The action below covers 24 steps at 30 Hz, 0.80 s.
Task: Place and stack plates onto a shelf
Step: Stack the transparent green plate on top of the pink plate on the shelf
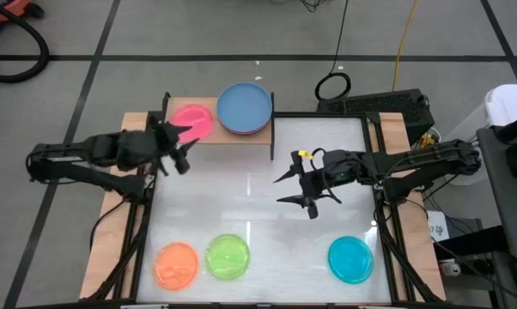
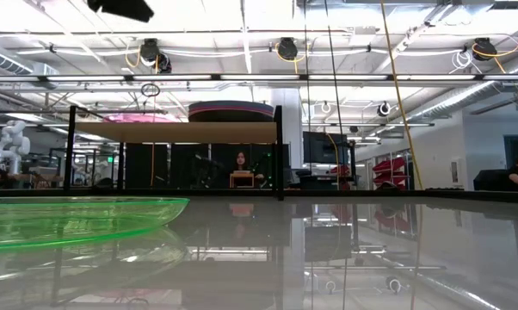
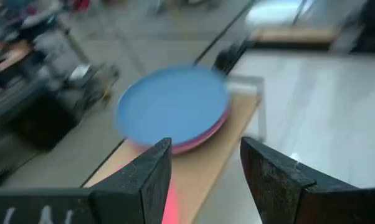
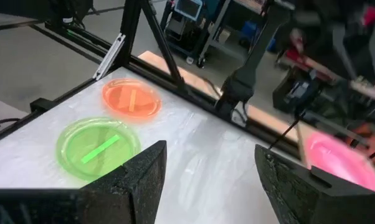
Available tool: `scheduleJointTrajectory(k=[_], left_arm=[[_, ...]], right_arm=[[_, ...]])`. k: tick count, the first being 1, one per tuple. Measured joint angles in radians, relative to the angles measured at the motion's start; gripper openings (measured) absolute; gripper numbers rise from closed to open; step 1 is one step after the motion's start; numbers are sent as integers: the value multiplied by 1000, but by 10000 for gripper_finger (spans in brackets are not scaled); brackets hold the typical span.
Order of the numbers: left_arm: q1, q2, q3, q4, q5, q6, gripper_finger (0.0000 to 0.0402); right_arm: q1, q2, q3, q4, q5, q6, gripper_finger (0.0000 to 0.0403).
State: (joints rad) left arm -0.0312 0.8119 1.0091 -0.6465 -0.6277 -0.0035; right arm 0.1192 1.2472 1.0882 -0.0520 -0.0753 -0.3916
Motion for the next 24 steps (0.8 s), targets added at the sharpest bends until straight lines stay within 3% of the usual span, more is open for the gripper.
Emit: scheduleJointTrajectory(k=[8,16,24], left_arm=[[-159,-120,-257,395,2,2,198],[-222,-103,-507,850,0,21,198],[-228,-98,-602,1044,-21,19,198]], right_arm=[[-2,15,0,-236,0,141,224],[0,94,0,-459,-10,308,224],[0,191,0,-642,-110,424,224]])
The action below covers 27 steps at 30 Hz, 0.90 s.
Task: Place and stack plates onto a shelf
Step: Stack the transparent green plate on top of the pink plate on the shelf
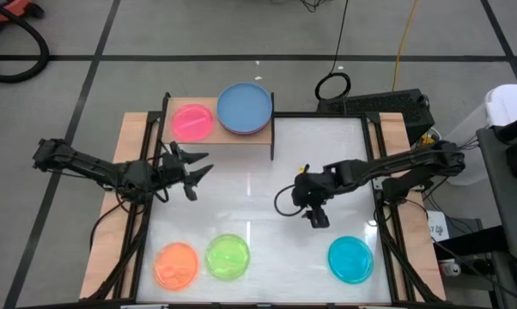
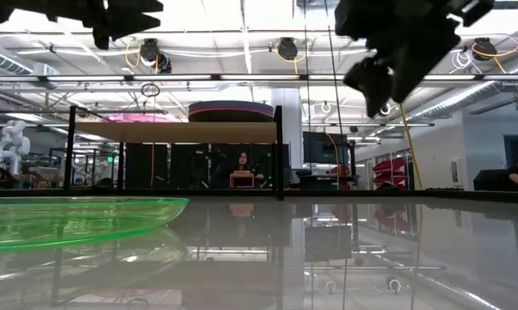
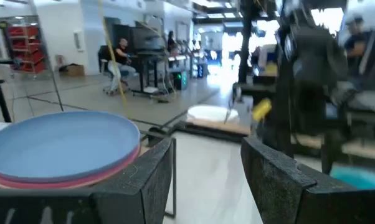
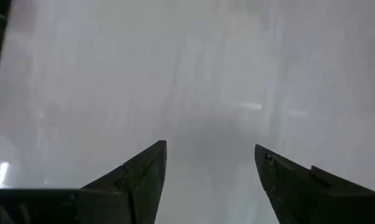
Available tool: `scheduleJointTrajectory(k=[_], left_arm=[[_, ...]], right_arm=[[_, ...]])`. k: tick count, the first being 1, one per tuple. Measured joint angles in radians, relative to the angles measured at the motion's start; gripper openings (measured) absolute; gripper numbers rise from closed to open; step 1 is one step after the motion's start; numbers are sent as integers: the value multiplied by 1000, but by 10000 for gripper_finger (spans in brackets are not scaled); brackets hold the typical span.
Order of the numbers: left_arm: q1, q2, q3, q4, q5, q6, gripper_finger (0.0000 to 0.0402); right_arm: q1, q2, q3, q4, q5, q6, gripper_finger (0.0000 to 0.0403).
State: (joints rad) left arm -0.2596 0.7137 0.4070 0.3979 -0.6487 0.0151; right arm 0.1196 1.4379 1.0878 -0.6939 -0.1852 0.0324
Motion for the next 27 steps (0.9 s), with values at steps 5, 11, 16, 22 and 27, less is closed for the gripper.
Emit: scheduleJointTrajectory(k=[5,11,16,22,27], left_arm=[[-1,0,6,-9,-6,-50,198],[-3,0,6,-60,-6,-71,198],[-3,-1,6,-63,-6,-77,198],[-3,-1,6,-82,-6,-81,198],[-3,-1,6,-82,-6,-85,198]], right_arm=[[8,52,0,-60,-31,32,224],[64,88,-3,-90,-103,35,224],[128,89,-77,-19,-108,39,224],[198,89,-211,16,-108,124,224],[224,89,-267,38,-105,149,224]])
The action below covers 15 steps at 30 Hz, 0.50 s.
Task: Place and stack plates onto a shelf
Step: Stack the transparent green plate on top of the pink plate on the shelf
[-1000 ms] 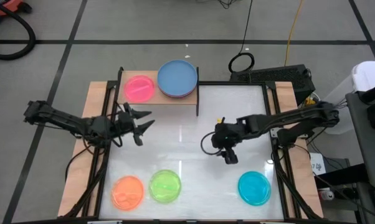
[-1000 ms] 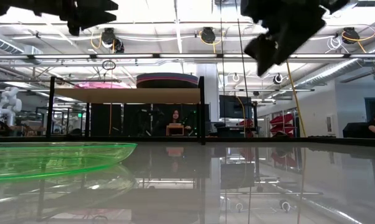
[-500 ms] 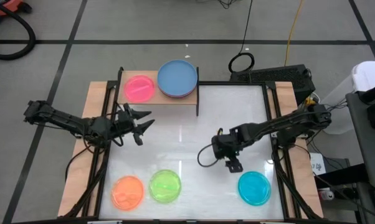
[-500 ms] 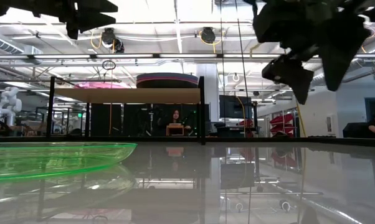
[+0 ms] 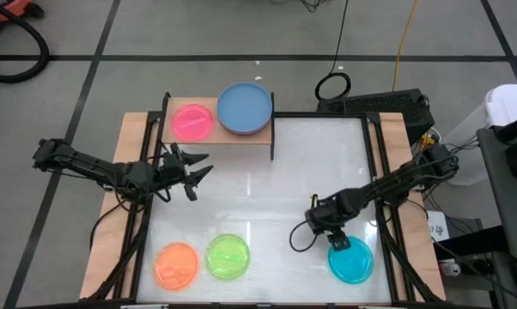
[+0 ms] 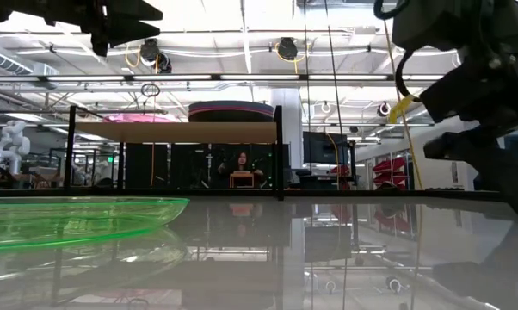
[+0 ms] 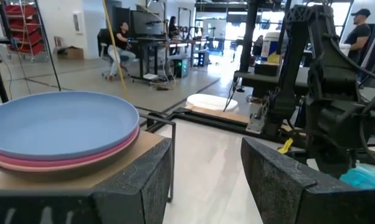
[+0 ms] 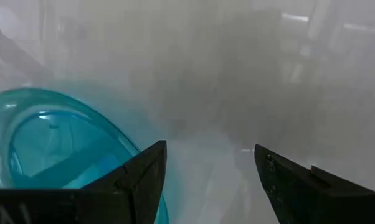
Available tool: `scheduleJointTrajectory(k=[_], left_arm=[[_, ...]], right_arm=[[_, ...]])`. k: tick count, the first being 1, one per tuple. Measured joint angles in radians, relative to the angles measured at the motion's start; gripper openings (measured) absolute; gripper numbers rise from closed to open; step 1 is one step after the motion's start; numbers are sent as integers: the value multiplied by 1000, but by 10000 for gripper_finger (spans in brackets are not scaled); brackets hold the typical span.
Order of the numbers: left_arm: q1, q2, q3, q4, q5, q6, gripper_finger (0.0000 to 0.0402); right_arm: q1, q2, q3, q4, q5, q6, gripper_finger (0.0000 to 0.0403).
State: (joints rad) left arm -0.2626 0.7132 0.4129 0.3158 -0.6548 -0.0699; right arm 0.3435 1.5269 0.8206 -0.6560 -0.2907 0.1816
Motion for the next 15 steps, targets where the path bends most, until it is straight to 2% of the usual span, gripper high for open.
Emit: scheduleJointTrajectory(k=[10,15], left_arm=[[0,43,0,-7,0,-19,198],[0,85,0,-7,-1,-3,198]], right_arm=[[-12,0,-5,145,24,-53,224],[-12,0,-5,134,-82,4,224]])
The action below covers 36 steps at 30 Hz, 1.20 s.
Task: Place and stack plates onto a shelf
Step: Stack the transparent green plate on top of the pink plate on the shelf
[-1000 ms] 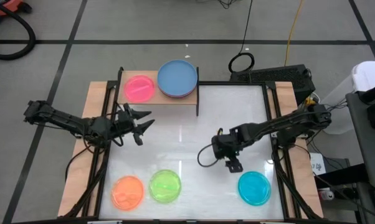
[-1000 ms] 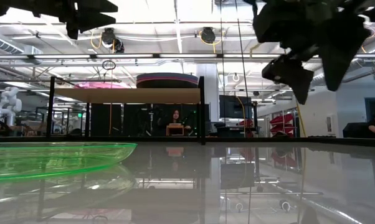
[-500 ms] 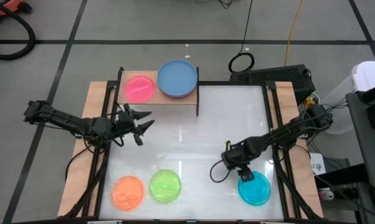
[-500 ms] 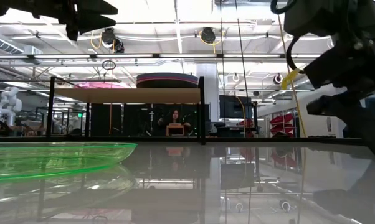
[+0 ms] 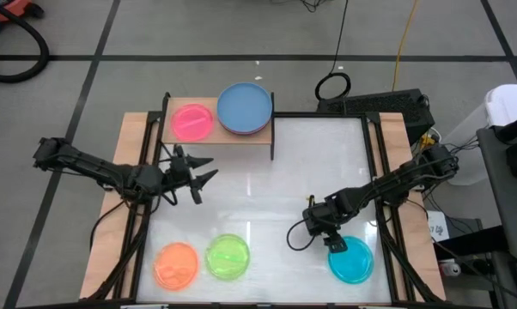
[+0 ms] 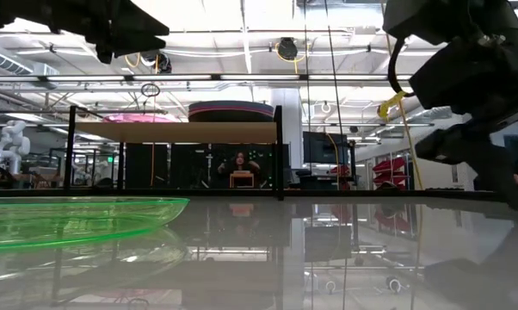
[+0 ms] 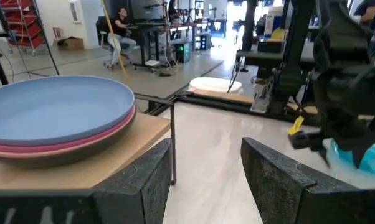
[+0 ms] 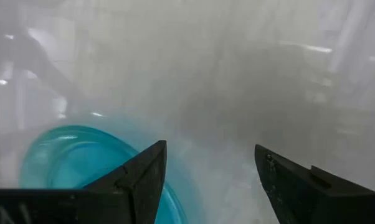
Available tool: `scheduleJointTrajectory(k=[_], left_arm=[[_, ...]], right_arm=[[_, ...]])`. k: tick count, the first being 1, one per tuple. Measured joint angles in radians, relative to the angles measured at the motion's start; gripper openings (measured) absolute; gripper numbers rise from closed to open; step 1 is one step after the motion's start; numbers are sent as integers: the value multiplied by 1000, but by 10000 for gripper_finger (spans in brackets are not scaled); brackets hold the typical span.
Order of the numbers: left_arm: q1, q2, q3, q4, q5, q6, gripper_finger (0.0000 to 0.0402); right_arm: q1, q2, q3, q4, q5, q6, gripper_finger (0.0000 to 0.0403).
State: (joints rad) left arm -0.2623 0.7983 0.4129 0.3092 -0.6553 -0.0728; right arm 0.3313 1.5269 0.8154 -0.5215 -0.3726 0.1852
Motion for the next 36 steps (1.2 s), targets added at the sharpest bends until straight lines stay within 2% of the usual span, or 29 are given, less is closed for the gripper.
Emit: scheduleJointTrajectory(k=[7,11,13,16,18,20,24,30,36], left_arm=[[0,35,0,1,15,7,198],[0,53,0,-78,146,17,198],[1,54,23,-209,239,-41,198],[4,68,112,-476,412,-211,198],[3,99,160,-630,481,-304,198],[4,146,187,-706,548,-362,198],[-5,275,201,-703,728,-439,198],[-31,481,201,-565,765,-536,198],[-43,580,201,-504,800,-612,198]], right_arm=[[0,0,0,26,-18,10,224],[-5,0,0,64,4,1,224],[-12,0,0,70,5,-10,224],[-30,0,0,95,6,-37,224],[-48,0,0,123,8,-61,224],[-67,0,0,169,9,-75,224],[-100,0,0,255,9,-78,224],[-116,0,0,298,9,-80,224],[-116,0,0,316,9,-104,224]])
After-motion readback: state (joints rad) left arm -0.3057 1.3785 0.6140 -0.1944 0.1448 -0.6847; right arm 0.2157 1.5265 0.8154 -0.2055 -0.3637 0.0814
